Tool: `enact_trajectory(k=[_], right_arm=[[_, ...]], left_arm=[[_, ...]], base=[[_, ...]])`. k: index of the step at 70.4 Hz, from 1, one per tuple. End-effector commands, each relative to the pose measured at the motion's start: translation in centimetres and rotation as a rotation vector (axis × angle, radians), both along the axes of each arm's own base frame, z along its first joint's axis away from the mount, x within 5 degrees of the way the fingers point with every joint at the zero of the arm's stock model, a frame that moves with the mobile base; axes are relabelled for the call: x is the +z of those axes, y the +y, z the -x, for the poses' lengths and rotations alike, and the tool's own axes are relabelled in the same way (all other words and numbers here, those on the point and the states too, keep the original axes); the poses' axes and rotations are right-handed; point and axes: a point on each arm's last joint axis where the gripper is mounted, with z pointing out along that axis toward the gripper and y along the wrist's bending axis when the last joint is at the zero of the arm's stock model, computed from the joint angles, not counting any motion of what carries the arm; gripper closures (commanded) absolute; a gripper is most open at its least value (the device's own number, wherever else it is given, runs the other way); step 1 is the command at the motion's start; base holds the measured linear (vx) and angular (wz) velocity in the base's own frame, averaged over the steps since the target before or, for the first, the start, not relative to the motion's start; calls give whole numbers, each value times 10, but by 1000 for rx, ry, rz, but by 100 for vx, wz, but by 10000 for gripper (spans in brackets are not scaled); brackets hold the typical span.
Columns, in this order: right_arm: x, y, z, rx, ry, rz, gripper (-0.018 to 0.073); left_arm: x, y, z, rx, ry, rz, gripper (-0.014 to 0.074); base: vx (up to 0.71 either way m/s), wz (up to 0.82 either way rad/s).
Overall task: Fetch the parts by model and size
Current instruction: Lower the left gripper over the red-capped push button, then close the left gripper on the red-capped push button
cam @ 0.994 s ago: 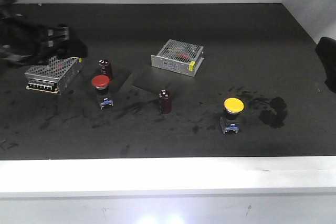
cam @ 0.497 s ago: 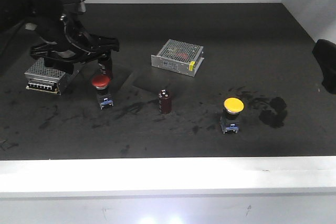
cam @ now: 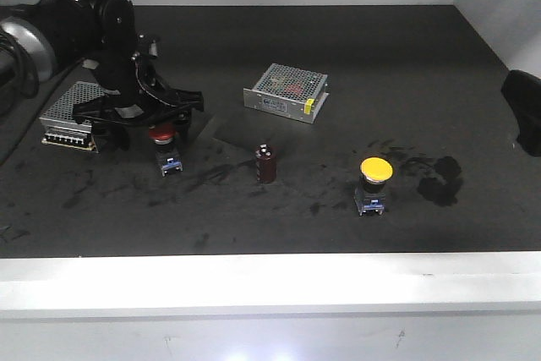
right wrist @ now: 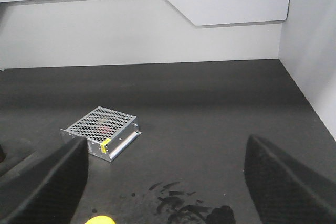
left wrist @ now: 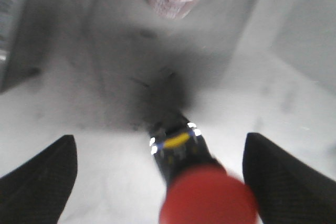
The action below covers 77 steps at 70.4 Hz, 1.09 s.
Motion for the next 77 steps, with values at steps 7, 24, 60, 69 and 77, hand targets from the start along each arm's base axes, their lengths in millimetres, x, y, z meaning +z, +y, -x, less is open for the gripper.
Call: enact_trajectory(k=[7, 24, 60, 69, 77], right_arm=[[17, 1, 0, 5, -101, 3, -8], [16, 0, 0, 5, -89, 5, -8], [16, 0, 0, 5, -83, 5, -8], [14, 0, 0, 4, -67, 7, -8], [14, 0, 0, 4, -64, 8, -8]], left_arm=[[26, -11, 1, 0, -107, 92, 4], [17, -20, 0, -16, -92, 95, 4], [25, -18, 2, -22, -83, 63, 181], [25, -16, 3, -23, -72, 38, 286], [25, -16, 3, -24, -73, 36, 395]], base=[[0, 0], [0, 0], [0, 0], [0, 0], [0, 0]])
